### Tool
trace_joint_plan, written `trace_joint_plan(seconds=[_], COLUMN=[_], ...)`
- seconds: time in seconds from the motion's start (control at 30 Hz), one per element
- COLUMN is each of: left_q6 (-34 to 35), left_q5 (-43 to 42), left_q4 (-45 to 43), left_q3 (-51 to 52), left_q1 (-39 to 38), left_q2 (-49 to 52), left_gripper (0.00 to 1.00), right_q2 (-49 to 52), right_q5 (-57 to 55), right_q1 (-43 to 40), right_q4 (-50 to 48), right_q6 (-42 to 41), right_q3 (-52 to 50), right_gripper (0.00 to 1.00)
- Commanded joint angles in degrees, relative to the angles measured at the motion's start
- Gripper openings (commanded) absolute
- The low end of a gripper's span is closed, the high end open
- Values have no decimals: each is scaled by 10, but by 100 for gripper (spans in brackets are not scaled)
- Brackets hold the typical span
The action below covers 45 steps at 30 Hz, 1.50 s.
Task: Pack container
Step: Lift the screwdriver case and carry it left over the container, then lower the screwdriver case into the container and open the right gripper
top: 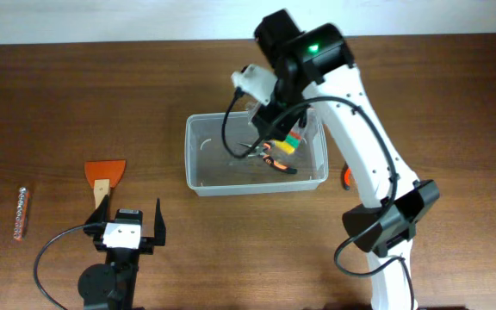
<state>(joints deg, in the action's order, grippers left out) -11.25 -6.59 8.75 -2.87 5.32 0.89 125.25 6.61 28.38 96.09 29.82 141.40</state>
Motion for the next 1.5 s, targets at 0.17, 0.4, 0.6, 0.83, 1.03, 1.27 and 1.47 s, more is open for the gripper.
trace_joint_plan(seconds=[0.17, 0.4, 0.6, 0.83, 1.03, 1.27, 1.47], left_q6=[7, 7, 7, 7, 7, 7, 7], left_q5=[4, 4, 4, 4, 4, 4, 4], left_q4=[-2, -2, -2, -2, -2, -2, -2], left_q3=[4, 4, 4, 4, 4, 4, 4], left_q1=[4, 4, 4, 4, 4, 4, 4], left_q2=[-5, -5, -5, -5, -5, -5, -5], left_gripper=[99, 99, 99, 99, 99, 99, 99], right_q2=[-23, -21, -21, -21, -9, 28, 42], right_q5=[3, 3, 3, 3, 6, 6, 10], right_q1=[3, 3, 1, 0, 0, -1, -7], right_q4=[-42, -117, -174, -230, -257, -265, -265], right_q6=[51, 60, 60, 59, 53, 42, 38], right_q3=[-114, -208, -271, -302, -325, -328, -328], right_gripper=[59, 59, 59, 59, 59, 59, 70])
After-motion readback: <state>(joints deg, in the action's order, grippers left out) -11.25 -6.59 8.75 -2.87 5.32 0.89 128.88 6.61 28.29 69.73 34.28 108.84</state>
